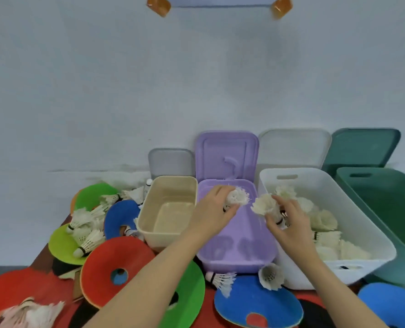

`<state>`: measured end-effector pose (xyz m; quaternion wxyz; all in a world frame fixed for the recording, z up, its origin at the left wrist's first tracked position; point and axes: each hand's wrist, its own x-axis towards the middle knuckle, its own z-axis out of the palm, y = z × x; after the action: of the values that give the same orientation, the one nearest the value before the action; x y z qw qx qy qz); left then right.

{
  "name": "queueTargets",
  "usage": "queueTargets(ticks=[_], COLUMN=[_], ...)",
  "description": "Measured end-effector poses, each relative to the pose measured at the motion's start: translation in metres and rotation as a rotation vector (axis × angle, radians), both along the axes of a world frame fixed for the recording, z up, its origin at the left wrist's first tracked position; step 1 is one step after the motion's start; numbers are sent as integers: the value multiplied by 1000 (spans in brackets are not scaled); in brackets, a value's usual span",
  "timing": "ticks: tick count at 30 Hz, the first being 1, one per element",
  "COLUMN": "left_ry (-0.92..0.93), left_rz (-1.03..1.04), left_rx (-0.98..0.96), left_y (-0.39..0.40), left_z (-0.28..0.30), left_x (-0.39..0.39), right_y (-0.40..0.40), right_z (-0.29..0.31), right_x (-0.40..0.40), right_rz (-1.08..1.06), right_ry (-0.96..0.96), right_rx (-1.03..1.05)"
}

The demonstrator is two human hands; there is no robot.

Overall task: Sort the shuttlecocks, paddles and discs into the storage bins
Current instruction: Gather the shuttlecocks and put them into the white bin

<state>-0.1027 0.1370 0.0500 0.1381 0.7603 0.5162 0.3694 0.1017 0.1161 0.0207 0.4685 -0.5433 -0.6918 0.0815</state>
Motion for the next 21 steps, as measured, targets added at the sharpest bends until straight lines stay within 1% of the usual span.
queueTargets(ticks=[4,6,8,10,13,15,17,18,19,21], left_ry=[-15,-27,-51,-57,-24,-1,65,119,191,333], left_rz=[-97,-119,-106,-96,-76,-57,-65,-74,-73,-38], left_rx=[-19,-47,-87,-122,-170,-235,-344,-367,-358,-266], left_y=[23,30,33,38,47,54,60,63,65,63], left_z=[-1,-4,-9,-15,-20,-22,-23,-25,-26,-24], left_x=[69,102,125,146,166,172,174,174,173,168], right_y=[17,23,28,33,46,56,67,70,72,73], right_z=[-7,-10,-12,-15,-20,-24,-27,-28,-29,-28], right_x=[64,92,112,132,149,152,152,152,151,149], right_rz=[-96,-103,-96,-93,-110,-138,-152,-145,-133,-111], right_ry=[-40,-35,-9,-34,-82,-81,-96,-120,-148,-215], right_rx=[-57,-99,-151,-184,-231,-290,-373,-407,-426,-428])
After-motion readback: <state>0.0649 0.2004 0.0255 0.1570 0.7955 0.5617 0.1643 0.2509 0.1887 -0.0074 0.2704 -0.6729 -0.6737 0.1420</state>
